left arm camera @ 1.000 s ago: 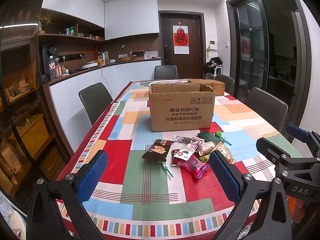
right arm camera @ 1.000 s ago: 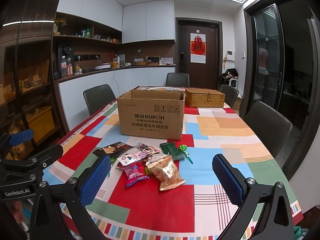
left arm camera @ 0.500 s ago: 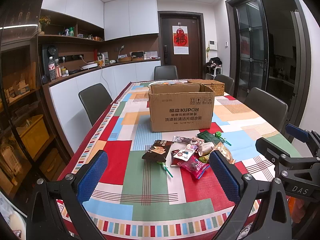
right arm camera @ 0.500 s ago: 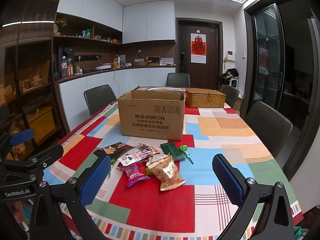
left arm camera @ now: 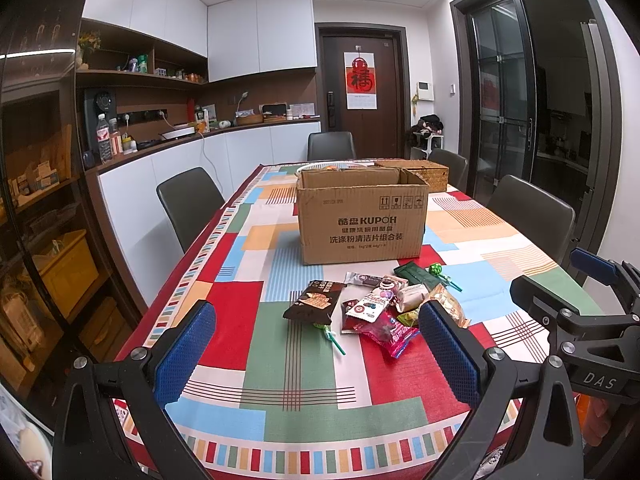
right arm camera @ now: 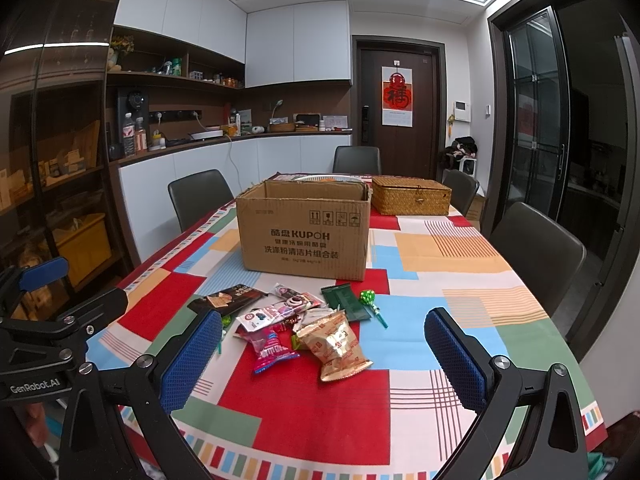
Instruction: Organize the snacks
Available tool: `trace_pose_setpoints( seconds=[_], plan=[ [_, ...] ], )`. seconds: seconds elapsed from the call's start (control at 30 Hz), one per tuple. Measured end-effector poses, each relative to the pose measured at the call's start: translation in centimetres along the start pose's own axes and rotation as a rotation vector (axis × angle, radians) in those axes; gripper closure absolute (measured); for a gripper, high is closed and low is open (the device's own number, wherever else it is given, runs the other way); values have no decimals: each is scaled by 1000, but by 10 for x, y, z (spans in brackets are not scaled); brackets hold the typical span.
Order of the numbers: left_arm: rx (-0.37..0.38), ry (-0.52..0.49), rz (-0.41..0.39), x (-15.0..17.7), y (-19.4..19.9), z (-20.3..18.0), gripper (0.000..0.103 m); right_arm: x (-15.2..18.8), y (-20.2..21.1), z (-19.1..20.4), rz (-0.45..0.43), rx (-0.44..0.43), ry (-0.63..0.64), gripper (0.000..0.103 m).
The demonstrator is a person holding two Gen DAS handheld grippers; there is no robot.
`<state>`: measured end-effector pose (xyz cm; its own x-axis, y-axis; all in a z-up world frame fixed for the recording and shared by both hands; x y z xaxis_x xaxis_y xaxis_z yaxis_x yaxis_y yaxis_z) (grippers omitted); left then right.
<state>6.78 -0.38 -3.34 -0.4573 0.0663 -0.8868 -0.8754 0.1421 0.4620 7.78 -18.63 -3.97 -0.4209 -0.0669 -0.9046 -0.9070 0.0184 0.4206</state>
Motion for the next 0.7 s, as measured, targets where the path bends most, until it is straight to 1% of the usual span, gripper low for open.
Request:
trace_pose_setpoints(
  seconds=[0.43, 0.7],
  plan=[
    [9, -2, 4, 0, 0, -2, 0, 1, 0, 3, 5, -6, -1, 1],
    [40, -26, 25, 1, -12, -9, 0, 6, -10, 0, 35, -30, -2, 1]
  ],
)
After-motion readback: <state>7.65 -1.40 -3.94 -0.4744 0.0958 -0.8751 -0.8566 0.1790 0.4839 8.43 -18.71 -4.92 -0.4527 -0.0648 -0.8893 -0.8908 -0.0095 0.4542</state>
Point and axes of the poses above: each gripper's, at about its wrist camera, not at the fingertips, and y roughly against the way its jaws point, z to its left, x to its underside, the point moved 9 cm from there along -y, roughly the way its jaws point, and after that the axes turned 7 degrees about x, right-handed, at the moved point
